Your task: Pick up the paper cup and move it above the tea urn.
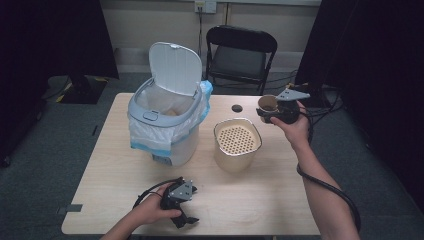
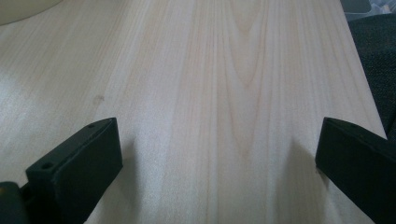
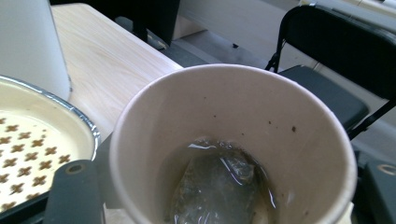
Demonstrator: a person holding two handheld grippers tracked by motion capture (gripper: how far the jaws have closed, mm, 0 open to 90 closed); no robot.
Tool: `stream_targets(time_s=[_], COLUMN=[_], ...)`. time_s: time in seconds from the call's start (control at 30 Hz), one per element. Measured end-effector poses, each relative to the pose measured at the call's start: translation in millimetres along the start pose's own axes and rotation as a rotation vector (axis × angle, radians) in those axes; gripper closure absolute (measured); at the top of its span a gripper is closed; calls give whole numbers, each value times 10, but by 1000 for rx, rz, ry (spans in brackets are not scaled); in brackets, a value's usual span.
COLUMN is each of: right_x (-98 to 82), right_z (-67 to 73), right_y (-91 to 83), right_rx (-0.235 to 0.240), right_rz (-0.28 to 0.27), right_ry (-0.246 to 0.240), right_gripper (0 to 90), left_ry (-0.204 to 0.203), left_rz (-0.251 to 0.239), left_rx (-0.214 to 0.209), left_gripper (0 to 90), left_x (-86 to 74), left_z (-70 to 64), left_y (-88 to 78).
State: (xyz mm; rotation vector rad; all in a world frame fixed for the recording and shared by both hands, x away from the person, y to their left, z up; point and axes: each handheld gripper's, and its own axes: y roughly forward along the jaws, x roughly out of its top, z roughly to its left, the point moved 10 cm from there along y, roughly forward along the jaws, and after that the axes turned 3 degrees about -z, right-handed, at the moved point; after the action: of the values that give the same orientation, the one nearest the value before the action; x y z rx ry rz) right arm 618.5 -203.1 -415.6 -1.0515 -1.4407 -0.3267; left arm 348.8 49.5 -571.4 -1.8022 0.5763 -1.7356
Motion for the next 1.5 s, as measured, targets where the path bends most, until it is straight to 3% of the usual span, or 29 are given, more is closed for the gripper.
stream_targets(time_s=[0.2, 0.3, 0.33, 0.37, 0.47, 0.5, 0.53, 0.57, 0.67, 0.9, 1.0, 1.1, 1.13, 1.17, 1.2, 1.3, 1.4, 1.47, 1.5], right_x=[122, 181, 219, 219, 283, 283, 304, 304, 325, 376, 384, 400, 419, 419, 419, 419, 406, 403, 409], right_z=[33, 59, 80, 80, 118, 118, 153, 153, 210, 365, 407, 449, 481, 481, 500, 614, 692, 704, 717], right_y=[45, 48, 47, 47, 41, 41, 41, 41, 35, 6, -19, -32, -38, -38, -42, -34, -22, -27, -33], right_rx=[-6, -13, -16, -16, -36, -36, -28, -28, -23, -35, -85, -146, -214, -214, -236, -279, -293, -333, -348], right_rz=[-21, -27, -26, -26, -16, -16, -14, -14, -6, 42, 103, 166, 221, 221, 237, 262, 287, 301, 308], right_ry=[-47, -95, -137, -137, -251, -251, -288, -288, -361, -576, -727, -920, -1096, -1096, -1147, -1359, -1488, -1600, -1678], right_gripper=[254, 255, 254, 254, 255, 255, 256, 256, 257, 260, 262, 262, 263, 263, 263, 266, 267, 268, 268], left_ry=[-3, 2, 4, 4, 5, -1, 0, -3, -2, -1, 1, -4, 2, 0, -4, -1, -1, -1, 0], left_rz=[-3, 14, 15, 15, 15, 10, 11, 9, 8, 4, 6, 4, 7, 5, 2, 8, 9, 9, 10], left_rx=[-1, 0, -2, -2, -2, -1, -1, 1, 0, -2, -2, 0, -2, -2, 0, -6, -7, -7, -5], left_gripper=[0, 0, 0, 0, 0, 0, 0, 0, 0, 0, 0, 0, 0, 0, 0, 0, 0, 0, 0], left_x=[2, -14, -14, -14, -15, -11, -12, -10, -11, -8, -10, -7, -10, -8, -7, -10, -10, -10, -12], left_z=[-4, 2, 3, 3, 3, -1, -1, -1, 0, -1, 1, -2, 1, 0, -1, -4, -4, -4, -2], left_y=[1, -10, -12, -12, -12, -9, -9, -6, -5, -4, -5, -2, -5, -4, -1, -8, -8, -8, -8])
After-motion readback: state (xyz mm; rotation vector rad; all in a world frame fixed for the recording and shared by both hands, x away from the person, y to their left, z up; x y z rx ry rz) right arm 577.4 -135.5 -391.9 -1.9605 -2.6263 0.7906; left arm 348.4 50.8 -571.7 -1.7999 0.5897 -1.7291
